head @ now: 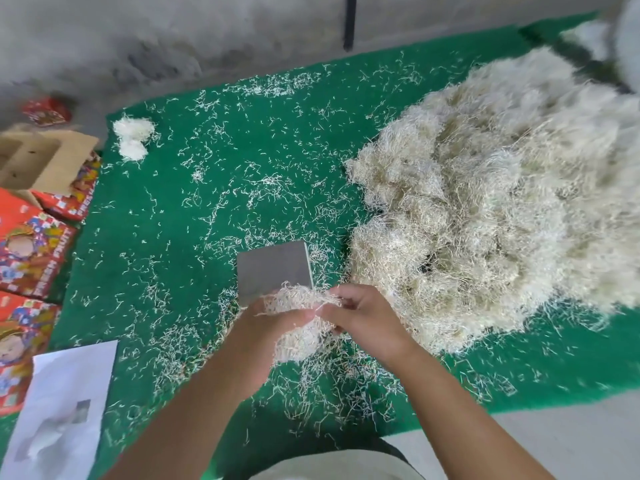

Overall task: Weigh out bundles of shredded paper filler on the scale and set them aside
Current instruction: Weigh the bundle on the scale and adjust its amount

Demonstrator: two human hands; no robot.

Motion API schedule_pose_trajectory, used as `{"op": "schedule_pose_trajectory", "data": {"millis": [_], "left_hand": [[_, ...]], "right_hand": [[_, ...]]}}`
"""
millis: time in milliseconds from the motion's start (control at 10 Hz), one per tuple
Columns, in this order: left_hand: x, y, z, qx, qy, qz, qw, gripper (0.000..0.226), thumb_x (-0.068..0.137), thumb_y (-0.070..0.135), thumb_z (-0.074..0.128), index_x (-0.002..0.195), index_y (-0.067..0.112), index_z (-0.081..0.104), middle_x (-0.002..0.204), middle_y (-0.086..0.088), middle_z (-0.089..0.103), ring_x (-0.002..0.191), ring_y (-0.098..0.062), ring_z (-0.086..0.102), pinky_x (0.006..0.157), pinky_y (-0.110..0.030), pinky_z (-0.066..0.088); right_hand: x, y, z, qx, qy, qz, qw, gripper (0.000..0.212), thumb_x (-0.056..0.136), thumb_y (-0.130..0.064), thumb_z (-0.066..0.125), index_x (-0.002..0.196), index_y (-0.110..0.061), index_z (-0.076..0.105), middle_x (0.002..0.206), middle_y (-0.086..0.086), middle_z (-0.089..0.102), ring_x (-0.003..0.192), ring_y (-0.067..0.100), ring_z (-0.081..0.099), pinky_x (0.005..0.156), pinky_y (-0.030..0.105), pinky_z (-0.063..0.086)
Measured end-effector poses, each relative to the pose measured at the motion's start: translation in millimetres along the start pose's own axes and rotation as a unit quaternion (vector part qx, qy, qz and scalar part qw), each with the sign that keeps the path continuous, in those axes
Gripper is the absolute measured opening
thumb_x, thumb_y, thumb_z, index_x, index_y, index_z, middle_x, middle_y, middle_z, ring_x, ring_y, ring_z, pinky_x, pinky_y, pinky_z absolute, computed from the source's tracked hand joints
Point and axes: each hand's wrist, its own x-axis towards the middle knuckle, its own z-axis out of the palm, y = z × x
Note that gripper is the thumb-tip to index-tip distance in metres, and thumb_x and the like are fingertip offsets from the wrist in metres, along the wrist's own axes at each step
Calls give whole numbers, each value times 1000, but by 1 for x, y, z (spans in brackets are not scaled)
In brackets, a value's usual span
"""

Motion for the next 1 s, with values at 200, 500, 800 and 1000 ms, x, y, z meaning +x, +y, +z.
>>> {"op": "schedule_pose_trajectory", "data": {"millis": [200,500,800,1000], "left_hand": [[-11,-7,14,-5,22,-5,1000,44,84,31,80,124,20,66,96,8,79,86,-13,76,72,-26,56],[1,-11,19,27,5,-23,999,107,62,34,92,153,29,36,155,-3,41,133,-27,46,108,-57,36],[14,1,-35,33,-26,-31,999,102,71,13,86,157,20,32,156,-12,41,124,-30,46,113,-60,30],[10,-12,-86,35,-36,-53,997,91,72,8,82,151,17,39,136,-7,50,119,-29,47,114,-61,30]], "right_hand": [[-7,22,12,81,14,71,994,36,95,-30,78,90,1,60,87,2,73,70,22,77,97,79,45],[-13,25,6,-3,100,62,993,29,97,-28,76,96,0,68,74,17,66,61,20,68,54,38,41],[-30,3,-31,-102,190,72,974,16,99,-28,73,99,-12,74,72,8,73,44,2,51,45,23,42],[-50,8,-78,-120,407,102,900,20,99,-21,73,103,-1,73,78,12,74,68,23,68,73,54,60]]}}
